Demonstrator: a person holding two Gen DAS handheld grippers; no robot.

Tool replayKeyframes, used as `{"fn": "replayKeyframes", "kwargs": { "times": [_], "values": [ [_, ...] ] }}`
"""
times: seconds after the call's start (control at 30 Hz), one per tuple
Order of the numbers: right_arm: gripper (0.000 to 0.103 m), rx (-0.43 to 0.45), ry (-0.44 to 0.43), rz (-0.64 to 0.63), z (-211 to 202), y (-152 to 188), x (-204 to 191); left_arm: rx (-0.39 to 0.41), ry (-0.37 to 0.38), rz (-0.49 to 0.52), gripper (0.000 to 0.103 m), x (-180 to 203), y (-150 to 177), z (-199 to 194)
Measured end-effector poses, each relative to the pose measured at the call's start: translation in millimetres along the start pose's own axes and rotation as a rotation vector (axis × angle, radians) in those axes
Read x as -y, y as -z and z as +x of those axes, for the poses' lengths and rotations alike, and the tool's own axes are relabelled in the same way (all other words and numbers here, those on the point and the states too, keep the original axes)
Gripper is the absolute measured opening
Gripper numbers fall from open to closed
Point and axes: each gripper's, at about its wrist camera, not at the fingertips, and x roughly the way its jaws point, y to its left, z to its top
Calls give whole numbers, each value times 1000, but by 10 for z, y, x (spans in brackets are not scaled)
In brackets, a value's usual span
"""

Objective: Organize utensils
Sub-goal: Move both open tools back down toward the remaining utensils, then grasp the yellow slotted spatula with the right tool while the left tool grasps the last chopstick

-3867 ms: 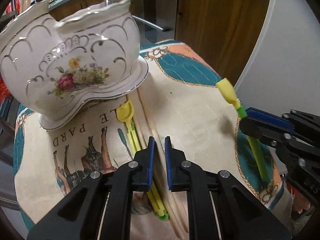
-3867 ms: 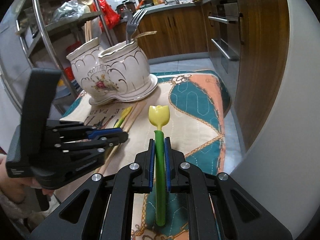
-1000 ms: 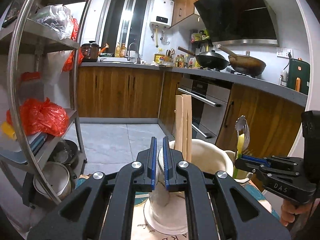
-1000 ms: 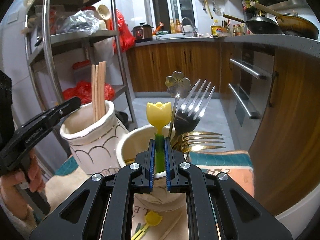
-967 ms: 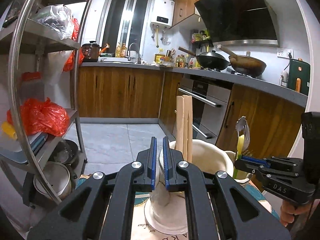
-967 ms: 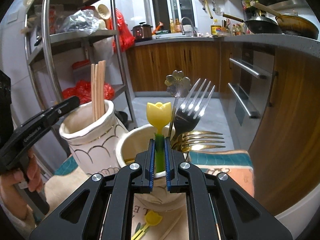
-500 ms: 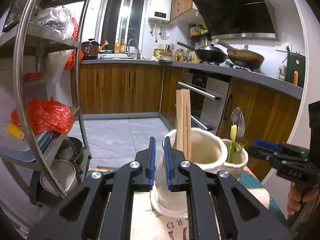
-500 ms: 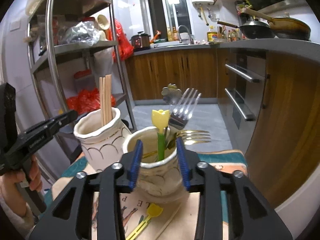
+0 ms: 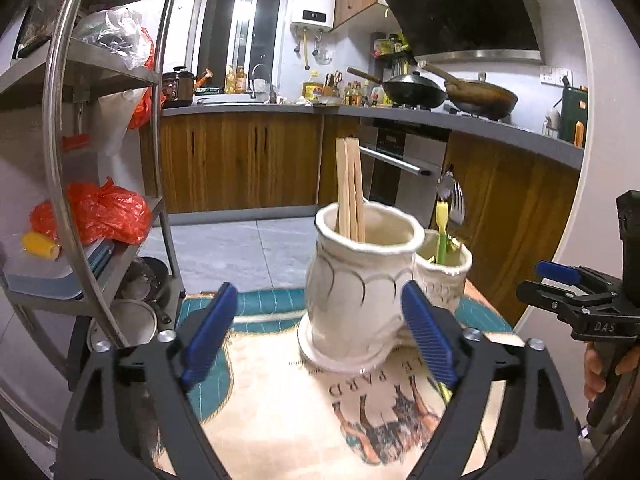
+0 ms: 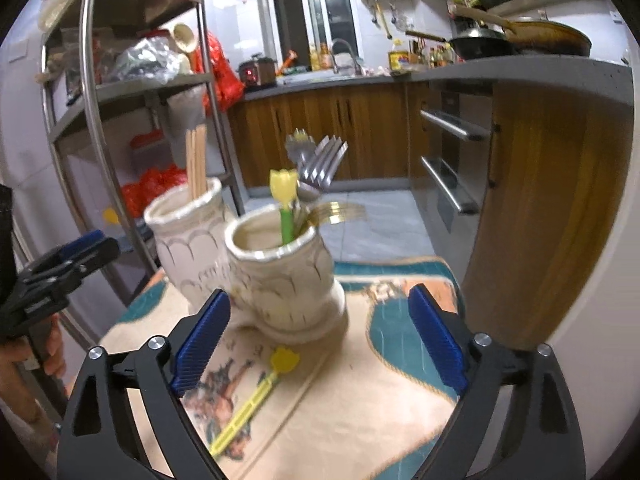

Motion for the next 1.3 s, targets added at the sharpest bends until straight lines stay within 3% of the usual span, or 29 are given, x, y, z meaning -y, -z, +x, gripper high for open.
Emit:
{"fn": "replayKeyframes", "kwargs": {
  "times": [0.23,0.9,0.97,1.13,1.3],
  "values": [
    [94,-63,27,12,13,174,28,-31,-21,-8,97,-30,134,-95],
    [93,-241,29,-63,331,470,-471,-88,-54,31,97,-175,421,-263],
    [86,-270,23,-68,406,490,-533,-92,-47,27,97,-185,438,-257],
    [53,-361,3,-55,585,595,-605,-96,-37,33,97,-187,475,-250],
    [37,-410,21,-45,711,663,-615,-100,-27,28,97,-202,501,-248]
  ]
}}
